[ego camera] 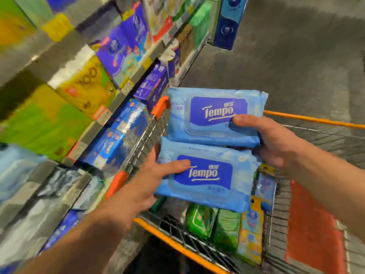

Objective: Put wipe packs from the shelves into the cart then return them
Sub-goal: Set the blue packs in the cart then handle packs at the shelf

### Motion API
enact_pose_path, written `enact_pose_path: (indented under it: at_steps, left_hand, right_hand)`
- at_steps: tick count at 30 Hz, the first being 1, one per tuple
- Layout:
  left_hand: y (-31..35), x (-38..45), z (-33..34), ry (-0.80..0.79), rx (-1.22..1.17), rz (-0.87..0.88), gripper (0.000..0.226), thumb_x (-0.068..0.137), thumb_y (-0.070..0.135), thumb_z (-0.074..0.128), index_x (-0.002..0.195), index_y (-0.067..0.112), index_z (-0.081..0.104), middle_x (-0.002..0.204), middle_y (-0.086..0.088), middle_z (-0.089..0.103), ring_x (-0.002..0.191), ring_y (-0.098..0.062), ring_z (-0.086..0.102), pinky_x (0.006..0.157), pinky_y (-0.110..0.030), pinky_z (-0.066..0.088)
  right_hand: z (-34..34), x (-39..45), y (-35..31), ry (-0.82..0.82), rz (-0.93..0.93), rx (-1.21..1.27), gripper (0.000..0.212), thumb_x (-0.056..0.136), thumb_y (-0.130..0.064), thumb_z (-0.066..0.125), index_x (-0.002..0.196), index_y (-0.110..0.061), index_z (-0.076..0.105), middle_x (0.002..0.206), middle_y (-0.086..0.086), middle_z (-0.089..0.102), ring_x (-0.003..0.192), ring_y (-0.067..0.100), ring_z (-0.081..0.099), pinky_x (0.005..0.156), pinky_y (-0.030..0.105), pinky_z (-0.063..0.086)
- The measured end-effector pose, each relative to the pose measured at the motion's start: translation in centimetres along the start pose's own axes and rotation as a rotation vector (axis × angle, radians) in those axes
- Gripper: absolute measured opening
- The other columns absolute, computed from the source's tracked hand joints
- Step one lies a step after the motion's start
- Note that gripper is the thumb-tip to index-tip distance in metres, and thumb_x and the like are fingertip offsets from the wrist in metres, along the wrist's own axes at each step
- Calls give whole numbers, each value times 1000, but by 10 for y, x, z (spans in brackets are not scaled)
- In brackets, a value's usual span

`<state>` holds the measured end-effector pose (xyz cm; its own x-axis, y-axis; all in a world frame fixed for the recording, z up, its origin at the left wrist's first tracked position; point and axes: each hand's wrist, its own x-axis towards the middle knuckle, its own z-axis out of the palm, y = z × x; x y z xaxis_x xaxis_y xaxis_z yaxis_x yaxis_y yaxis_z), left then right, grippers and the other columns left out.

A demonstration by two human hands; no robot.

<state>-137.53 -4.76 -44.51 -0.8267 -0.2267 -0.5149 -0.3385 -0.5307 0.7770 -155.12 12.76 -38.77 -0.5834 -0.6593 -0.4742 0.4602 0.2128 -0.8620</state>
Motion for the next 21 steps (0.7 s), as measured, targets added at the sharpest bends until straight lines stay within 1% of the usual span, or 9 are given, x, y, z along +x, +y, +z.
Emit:
enact_pose_path:
  at_steps: [3,6,10,11,12,14,17,20,21]
  left_hand:
    - [32,-37,7,69,-22,116,87,50,21,84,132,18,56,117,-16,72,94,-33,73,79,-48,60]
    - [64,-77,8,136,-36,243,89,52,18,85,135,10,54,118,-20,71,92,-34,73,77,-48,60]
    - [103,-142,1,272,-43,401,114,34,31,101,132,0,52,118,-26,69,91,-35,72,75,-48,61]
    - [109,-160,-3,307,-55,423,117,32,34,101,132,1,52,120,-29,66,93,-37,70,77,-52,61]
    - [115,-179,-9,335,-69,436,117,32,33,101,133,2,51,122,-30,65,94,-39,69,80,-54,60]
    - [126,-220,-24,388,-70,466,114,36,26,101,135,4,50,121,-29,66,94,-39,70,80,-53,60]
    - [137,-287,-48,467,-72,536,99,41,18,97,130,12,55,115,-23,71,87,-36,73,71,-46,61]
    - [139,-352,-70,551,-91,603,100,37,19,99,128,15,56,114,-23,71,87,-36,73,70,-46,61]
    - [138,-374,-78,575,-97,624,101,38,18,99,129,15,55,115,-24,71,88,-37,73,72,-47,61]
  right_hand:
    - [28,-20,-42,-28,-45,-40,17,75,-34,65,86,-20,67,62,-5,71,48,8,65,38,13,45]
    - [59,-35,-83,-121,-101,-35,19,75,-28,60,89,-18,67,67,-2,74,49,11,67,39,15,47]
    - [116,-60,-128,-276,-144,-49,12,88,-25,57,84,-16,64,57,-3,70,41,9,63,33,10,39]
    - [134,-67,-137,-325,-156,-68,16,80,-32,64,83,-16,65,58,-1,70,41,9,63,34,10,40]
    - [151,-71,-144,-377,-176,-85,33,65,-42,76,84,-16,68,63,1,72,45,11,65,37,13,45]
    - [187,-80,-156,-464,-203,-128,63,31,-41,89,87,-16,74,76,7,74,55,19,69,46,23,55]
    - [249,-100,-170,-628,-225,-112,57,31,-34,89,84,-17,77,80,8,74,62,22,69,53,30,58]
    - [311,-127,-172,-697,-261,-118,85,17,-45,95,94,-14,75,93,16,72,76,29,69,75,44,59]
    - [333,-140,-171,-728,-253,-120,87,18,-44,96,95,-11,74,93,17,73,74,29,70,73,46,60]
